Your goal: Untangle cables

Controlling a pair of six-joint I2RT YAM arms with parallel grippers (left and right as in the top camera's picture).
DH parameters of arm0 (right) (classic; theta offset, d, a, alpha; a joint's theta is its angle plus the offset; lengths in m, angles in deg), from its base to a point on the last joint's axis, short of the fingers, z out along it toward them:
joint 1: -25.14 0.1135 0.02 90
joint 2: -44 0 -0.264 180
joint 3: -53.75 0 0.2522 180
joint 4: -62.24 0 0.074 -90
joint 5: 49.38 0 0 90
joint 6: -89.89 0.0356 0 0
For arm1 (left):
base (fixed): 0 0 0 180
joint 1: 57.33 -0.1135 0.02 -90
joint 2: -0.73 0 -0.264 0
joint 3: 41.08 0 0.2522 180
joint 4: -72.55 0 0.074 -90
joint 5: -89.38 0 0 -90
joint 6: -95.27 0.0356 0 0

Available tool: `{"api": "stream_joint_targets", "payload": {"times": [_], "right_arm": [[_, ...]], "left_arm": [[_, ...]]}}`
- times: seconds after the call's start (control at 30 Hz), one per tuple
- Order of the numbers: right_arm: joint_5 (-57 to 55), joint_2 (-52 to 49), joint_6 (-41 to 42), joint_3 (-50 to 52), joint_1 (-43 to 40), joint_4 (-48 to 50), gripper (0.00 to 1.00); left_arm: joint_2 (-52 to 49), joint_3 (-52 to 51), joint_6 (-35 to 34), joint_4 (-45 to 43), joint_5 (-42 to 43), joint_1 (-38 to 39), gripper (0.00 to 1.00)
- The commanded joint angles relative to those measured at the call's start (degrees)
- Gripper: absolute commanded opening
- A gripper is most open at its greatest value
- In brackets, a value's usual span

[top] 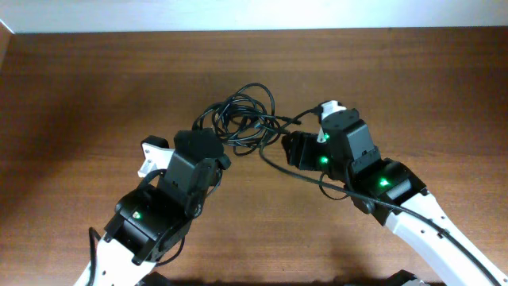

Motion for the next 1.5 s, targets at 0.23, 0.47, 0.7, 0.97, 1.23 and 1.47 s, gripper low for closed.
{"api": "stream_joint_targets", "payload": {"times": [0.23,0.47,0.7,0.97,1.23,1.47], "right_arm": [[4.5,0.2,1.2,0.1,-0.1,8.5,0.63],[1.4,0.2,-1.8,0.1,-0.1,23.1,0.69],[-18.1,0.2,-1.7,0.1,-0.1,21.7,0.68],[-15.2,0.2,-1.8,0.1,-0.1,20.6,0.37],[16.7,0.2,-2.6,0.1,-0.1,13.1,0.54],[29.0,0.2,-2.7,0.1,-0.1,11.6,0.75]], "left_arm": [[0.4,1.1,-0.8,-3.9,1.0,-0.1,0.00],[0.4,1.1,-0.8,-9.6,-1.7,-0.1,0.00],[0.4,1.1,-0.8,-9.0,-0.8,-0.1,0.00],[0.4,1.1,-0.8,-8.4,3.8,-0.1,0.00],[0.4,1.1,-0.8,-8.0,-3.4,-0.1,0.00],[0.2,1.1,-0.8,-8.0,-11.2,-0.1,0.00]]}}
